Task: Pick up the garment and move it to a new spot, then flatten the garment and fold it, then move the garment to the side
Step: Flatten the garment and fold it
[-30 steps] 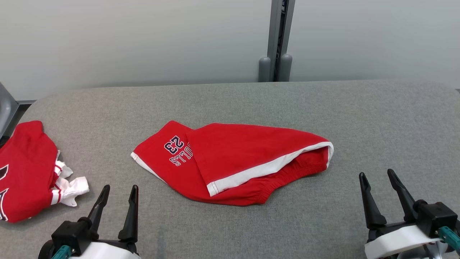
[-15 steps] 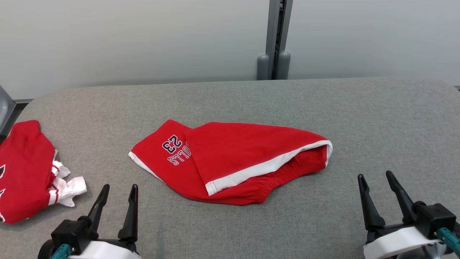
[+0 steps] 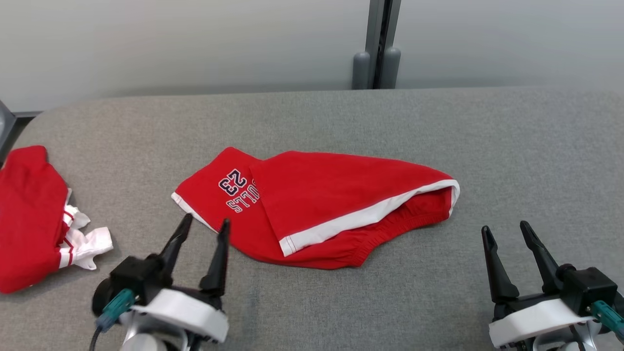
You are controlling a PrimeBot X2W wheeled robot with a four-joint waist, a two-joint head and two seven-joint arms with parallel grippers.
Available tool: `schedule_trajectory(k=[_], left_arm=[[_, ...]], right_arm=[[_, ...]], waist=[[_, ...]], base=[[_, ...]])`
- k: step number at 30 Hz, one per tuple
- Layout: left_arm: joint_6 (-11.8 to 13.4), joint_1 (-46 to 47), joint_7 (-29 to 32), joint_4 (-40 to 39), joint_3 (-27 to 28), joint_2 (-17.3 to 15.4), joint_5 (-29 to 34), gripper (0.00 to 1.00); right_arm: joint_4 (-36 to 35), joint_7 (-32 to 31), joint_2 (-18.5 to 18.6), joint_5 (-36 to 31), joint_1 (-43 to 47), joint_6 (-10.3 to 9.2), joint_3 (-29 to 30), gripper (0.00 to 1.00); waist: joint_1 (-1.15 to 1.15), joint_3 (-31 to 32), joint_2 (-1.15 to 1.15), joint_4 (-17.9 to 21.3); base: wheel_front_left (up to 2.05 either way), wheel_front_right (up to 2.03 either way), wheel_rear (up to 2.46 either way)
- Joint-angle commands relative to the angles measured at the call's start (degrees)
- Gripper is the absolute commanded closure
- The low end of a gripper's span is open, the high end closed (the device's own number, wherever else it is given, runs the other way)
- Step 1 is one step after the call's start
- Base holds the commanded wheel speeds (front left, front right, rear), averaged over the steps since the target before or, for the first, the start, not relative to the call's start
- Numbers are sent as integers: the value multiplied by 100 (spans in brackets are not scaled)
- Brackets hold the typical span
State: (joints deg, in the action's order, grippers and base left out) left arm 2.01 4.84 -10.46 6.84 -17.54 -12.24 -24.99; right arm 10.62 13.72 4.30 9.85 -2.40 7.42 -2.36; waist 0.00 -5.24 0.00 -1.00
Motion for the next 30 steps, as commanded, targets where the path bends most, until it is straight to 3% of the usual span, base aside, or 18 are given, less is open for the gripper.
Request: schedule_trajectory(k=[1, 10, 22, 23, 24, 30], left_arm=[[-38, 130, 26, 30, -23, 2, 13, 0], [-335, 768, 611, 616, -535, 282, -44, 0], [-478, 913, 1091, 1178, -700, 362, -285, 1], [-504, 948, 1050, 1151, -715, 359, -273, 61], [-526, 971, 1045, 1144, -742, 353, -261, 100], [-694, 1072, 847, 758, -1036, 335, -82, 100]], right_arm=[[-3, 26, 30, -25, -70, 13, 2, 0], [36, 52, 18, -8, -298, 12, -88, 0], [121, 124, -50, 21, -433, 13, -78, 0], [130, 130, -54, 22, -441, 13, -81, 0], [141, 134, -59, 22, -445, 13, -86, 0], [190, 152, -79, 29, -505, 13, -72, 0]], waist=[[0, -112, 0, 18], [0, -576, 0, 293], [0, -848, 0, 510], [0, -855, 0, 513], [0, -860, 0, 518], [0, -849, 0, 511]], base=[[0, 0, 0], [0, 0, 0], [0, 0, 0], [0, 0, 0], [0, 0, 0], [0, 0, 0]])
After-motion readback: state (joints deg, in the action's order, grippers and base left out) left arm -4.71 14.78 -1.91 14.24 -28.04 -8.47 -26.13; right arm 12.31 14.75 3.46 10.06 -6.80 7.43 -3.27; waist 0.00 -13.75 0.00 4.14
